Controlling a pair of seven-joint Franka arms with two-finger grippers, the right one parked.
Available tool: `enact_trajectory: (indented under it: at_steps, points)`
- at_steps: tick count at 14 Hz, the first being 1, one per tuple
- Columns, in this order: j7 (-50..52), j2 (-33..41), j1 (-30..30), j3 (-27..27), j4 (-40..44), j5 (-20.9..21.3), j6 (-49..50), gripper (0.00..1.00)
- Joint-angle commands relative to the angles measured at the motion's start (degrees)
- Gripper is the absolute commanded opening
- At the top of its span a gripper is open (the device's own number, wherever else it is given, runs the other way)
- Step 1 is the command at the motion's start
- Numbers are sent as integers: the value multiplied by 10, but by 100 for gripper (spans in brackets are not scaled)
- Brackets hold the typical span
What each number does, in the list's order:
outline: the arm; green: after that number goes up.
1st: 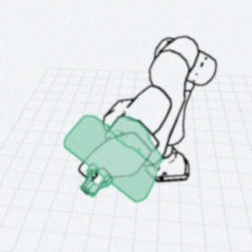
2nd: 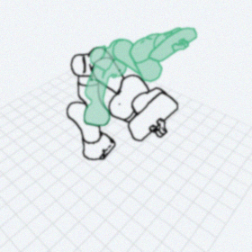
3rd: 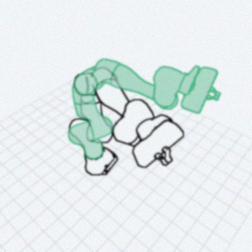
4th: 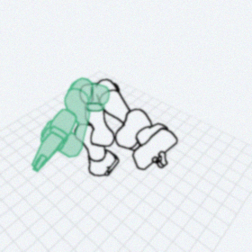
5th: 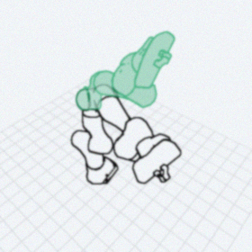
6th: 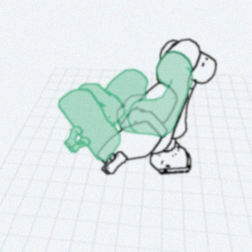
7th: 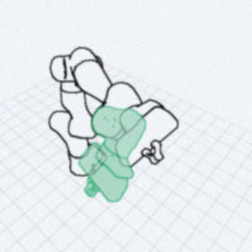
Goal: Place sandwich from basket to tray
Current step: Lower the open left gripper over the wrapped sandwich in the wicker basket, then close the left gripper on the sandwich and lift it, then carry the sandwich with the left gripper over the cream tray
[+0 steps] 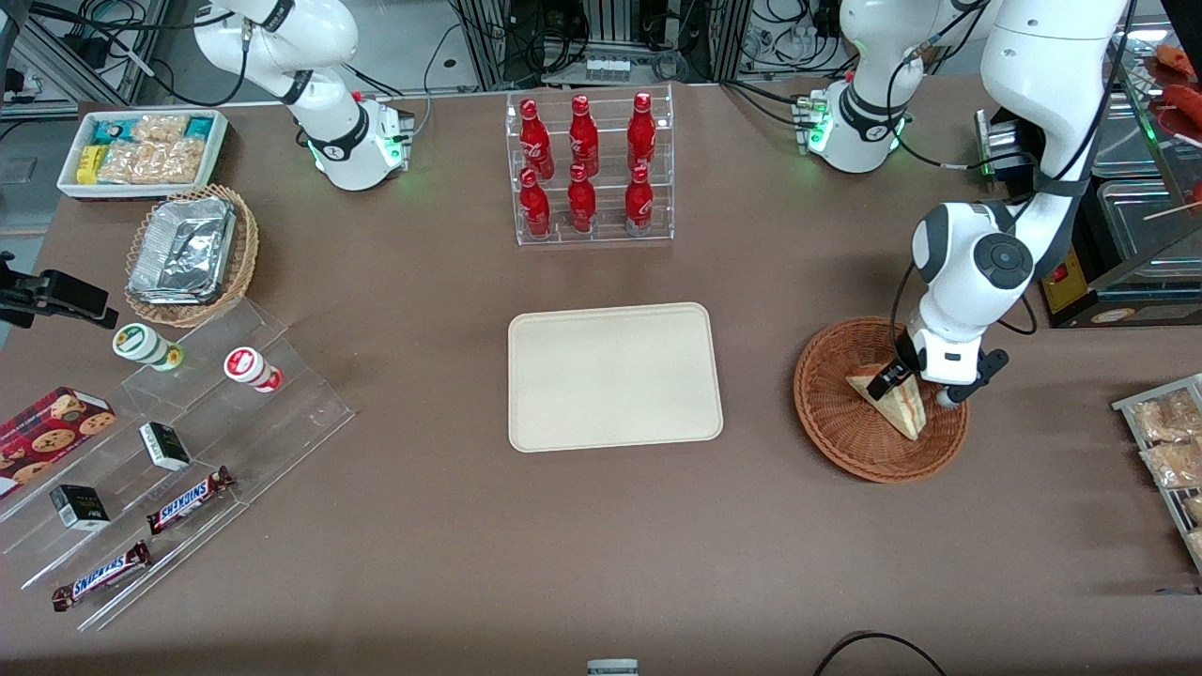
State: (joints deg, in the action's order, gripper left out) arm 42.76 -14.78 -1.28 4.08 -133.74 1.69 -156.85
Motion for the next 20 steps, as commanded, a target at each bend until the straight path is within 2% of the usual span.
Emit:
enact_trajectory:
  at_steps: [1,4,6,8,10,14,18,20]
  points:
    - [21,17,-11,5,39,9,61,0]
    - [19,52,-22,6,93,13,183,0]
    - [18,79,-29,12,153,34,297,0]
    - [21,83,-33,38,241,35,414,0]
    - [35,69,-33,88,339,34,500,0]
    - [84,15,-73,176,434,31,514,0]
    - [105,-97,-177,182,522,34,503,0]
    - [103,-149,-209,182,558,38,501,0]
